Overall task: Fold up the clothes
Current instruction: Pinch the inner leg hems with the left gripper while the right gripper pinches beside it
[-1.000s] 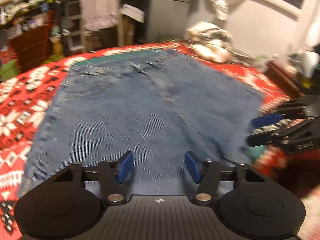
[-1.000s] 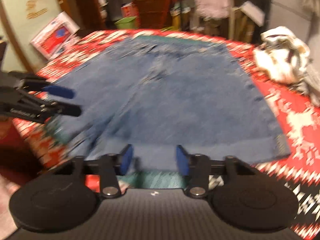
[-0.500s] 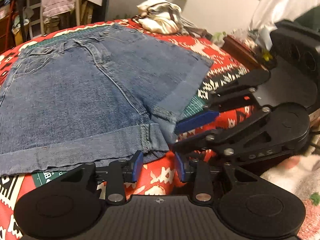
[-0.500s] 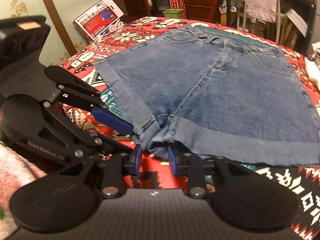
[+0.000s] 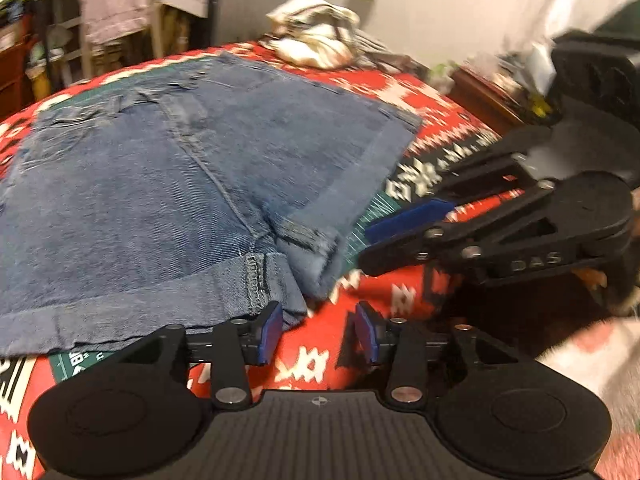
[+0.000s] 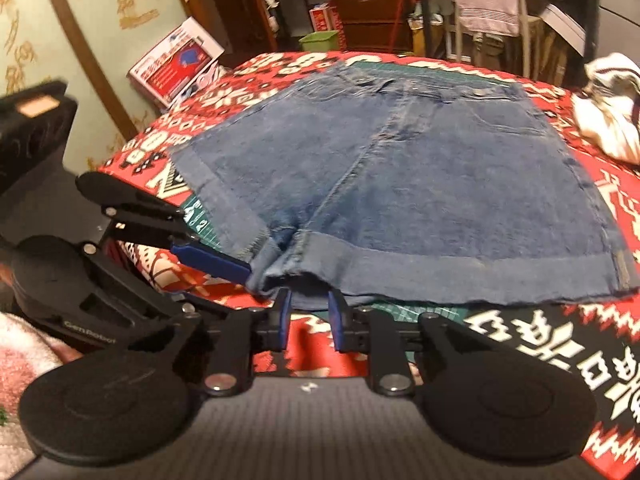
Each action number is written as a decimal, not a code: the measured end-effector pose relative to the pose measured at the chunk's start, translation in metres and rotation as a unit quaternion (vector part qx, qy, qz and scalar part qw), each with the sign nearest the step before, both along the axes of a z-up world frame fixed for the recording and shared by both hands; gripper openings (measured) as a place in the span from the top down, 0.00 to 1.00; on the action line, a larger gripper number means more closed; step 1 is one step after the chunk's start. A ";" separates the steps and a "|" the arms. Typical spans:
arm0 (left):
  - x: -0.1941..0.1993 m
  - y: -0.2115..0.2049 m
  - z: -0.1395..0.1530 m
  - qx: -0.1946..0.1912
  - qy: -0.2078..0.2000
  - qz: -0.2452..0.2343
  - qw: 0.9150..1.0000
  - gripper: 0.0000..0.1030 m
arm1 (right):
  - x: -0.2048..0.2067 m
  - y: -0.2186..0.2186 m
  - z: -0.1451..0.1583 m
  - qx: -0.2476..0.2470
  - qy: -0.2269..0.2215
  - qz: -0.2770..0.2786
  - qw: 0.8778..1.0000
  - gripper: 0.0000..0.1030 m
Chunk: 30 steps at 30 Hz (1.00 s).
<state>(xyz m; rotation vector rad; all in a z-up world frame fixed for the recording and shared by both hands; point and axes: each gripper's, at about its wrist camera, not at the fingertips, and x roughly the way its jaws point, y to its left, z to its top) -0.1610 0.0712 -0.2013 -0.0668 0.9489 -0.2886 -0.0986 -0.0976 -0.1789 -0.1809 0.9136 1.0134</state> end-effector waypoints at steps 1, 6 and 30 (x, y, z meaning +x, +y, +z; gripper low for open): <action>0.001 -0.002 0.000 0.003 0.006 0.009 1.000 0.58 | 0.003 -0.005 0.000 0.005 0.003 -0.004 1.000 0.73; 0.005 -0.009 -0.003 0.019 0.044 0.058 0.997 0.58 | 0.015 -0.025 -0.006 0.028 0.019 -0.015 0.999 0.69; 0.018 -0.029 -0.003 0.071 0.009 0.132 0.989 0.67 | 0.041 -0.094 -0.019 0.066 -0.006 -0.128 0.990 0.67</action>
